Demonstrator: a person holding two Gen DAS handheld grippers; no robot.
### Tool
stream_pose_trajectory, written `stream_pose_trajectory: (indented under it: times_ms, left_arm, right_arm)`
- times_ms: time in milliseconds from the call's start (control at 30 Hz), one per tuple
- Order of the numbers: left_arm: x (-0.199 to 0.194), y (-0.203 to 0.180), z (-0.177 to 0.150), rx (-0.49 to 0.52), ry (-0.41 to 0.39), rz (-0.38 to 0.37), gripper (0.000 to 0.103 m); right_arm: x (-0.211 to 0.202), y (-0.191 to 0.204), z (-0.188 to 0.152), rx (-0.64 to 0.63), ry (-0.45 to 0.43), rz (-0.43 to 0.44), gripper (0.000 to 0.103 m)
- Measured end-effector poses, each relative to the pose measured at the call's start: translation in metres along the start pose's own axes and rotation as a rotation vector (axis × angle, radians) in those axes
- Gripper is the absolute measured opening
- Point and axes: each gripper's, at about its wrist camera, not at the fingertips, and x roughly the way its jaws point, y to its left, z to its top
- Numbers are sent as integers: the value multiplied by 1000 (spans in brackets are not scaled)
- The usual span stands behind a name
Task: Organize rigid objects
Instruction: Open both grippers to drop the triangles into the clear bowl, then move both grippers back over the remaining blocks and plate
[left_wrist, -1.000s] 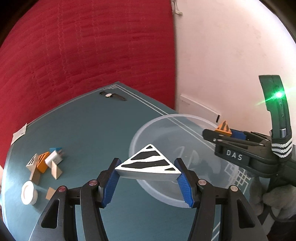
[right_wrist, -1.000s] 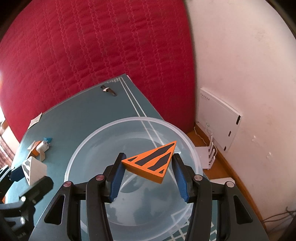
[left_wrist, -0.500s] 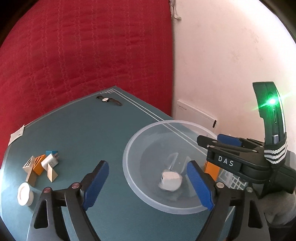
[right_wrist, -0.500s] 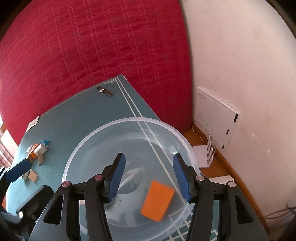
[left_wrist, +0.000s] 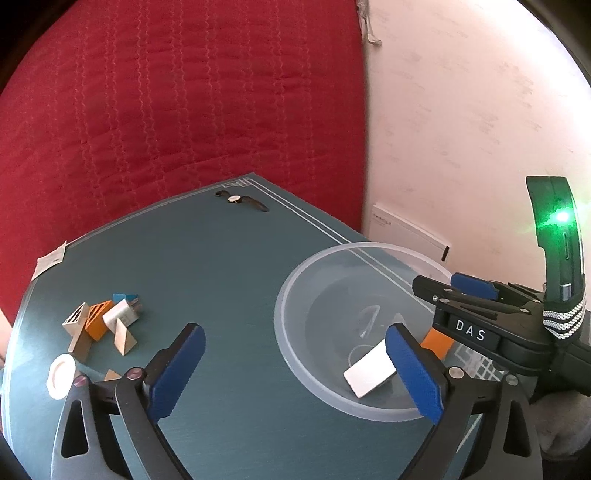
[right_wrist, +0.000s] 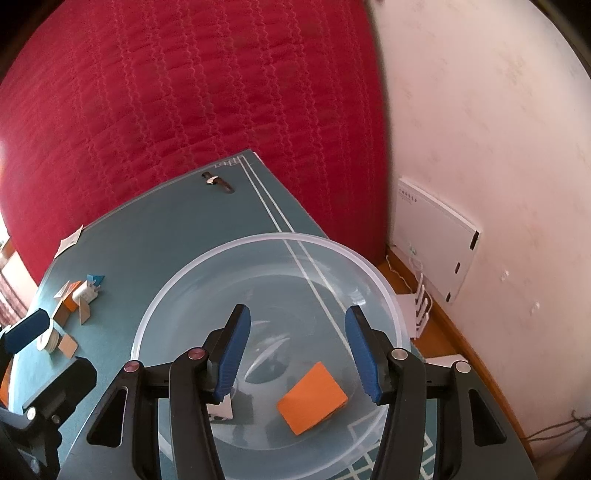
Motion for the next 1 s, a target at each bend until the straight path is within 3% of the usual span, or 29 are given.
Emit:
stream_pose_trajectory:
  times_ms: [400, 533, 1000]
  left_arm:
    - [-3, 20, -9, -38, -10, 67, 100]
    - [-5, 31, -13, -63, -9, 89, 101]
    - [-21, 97, -39, -193, 0, 200, 102]
  right_arm:
    - [-7, 18, -10, -36, -43, 26, 56]
    - [-13, 31, -15, -60, -71, 61, 65]
    - [-21, 87, -39, -202, -93, 129, 68]
